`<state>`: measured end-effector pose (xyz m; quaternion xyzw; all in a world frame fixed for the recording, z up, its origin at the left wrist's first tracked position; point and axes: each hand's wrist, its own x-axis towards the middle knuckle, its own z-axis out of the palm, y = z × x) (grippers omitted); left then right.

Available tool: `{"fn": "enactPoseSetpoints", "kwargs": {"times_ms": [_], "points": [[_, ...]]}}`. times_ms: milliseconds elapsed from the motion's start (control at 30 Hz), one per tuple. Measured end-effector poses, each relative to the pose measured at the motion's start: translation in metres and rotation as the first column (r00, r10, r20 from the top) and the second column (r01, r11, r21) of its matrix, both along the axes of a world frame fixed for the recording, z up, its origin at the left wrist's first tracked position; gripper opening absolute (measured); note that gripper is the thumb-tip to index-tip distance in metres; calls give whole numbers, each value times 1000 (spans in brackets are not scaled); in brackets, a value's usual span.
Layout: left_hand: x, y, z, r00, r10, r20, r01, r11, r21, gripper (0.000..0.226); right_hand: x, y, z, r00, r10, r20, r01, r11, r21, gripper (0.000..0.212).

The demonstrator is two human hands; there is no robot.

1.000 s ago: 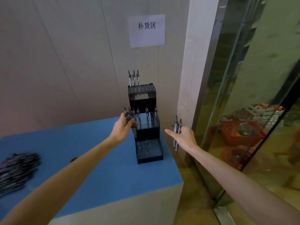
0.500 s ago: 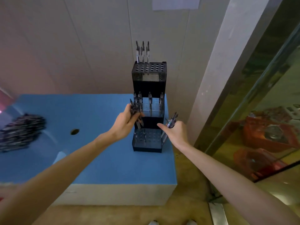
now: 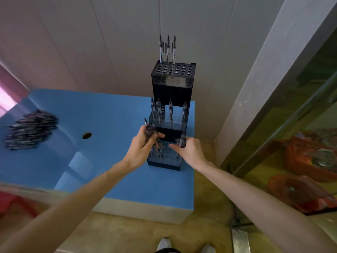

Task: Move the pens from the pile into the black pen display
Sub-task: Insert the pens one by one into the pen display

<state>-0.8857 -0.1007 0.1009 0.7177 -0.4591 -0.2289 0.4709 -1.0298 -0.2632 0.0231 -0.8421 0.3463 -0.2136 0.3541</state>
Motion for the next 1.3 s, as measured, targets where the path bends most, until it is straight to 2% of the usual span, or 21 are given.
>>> {"fn": "enactPoseSetpoints", "kwargs": {"times_ms": [100,200,367,600,733,833,1000,1167,1300], "points": [[-2,6,-6,999,18,-45,-20,999,-44,13,-3,5,-10,998,40,-39,-42,998,-55,54],[0,11,-13,996,3,-84,-9,998,-67,8,-4,9,-14,1000,21,-14,-22,996,-86,51],[6,18,-16,992,-4,-125,-9,994,-107,7,-2,21,-17,996,69,-59,-81,970,-230,56],[19,28,-11,990,-40,-135,25,993,-111,5,2,28,-27,985,-80,-156,58,988,-142,52],[25,29,-11,988,-53,-143,40,995,-95,6,-4,34,-23,981,-121,-152,113,992,-62,45],[25,28,-9,988,-68,-142,55,995,-89,8,-18,39,-20,990,-125,-73,126,992,16,54],[23,21,-4,982,-91,-168,78,994,-81,12,-36,46,-8,964,-189,185,167,978,124,59],[24,12,4,982,-119,-145,111,992,-62,13,-37,54,7,937,-219,273,145,953,266,48],[29,4,9,982,-92,-165,88,996,-31,13,-33,56,22,919,-272,285,179,932,315,41]]}}
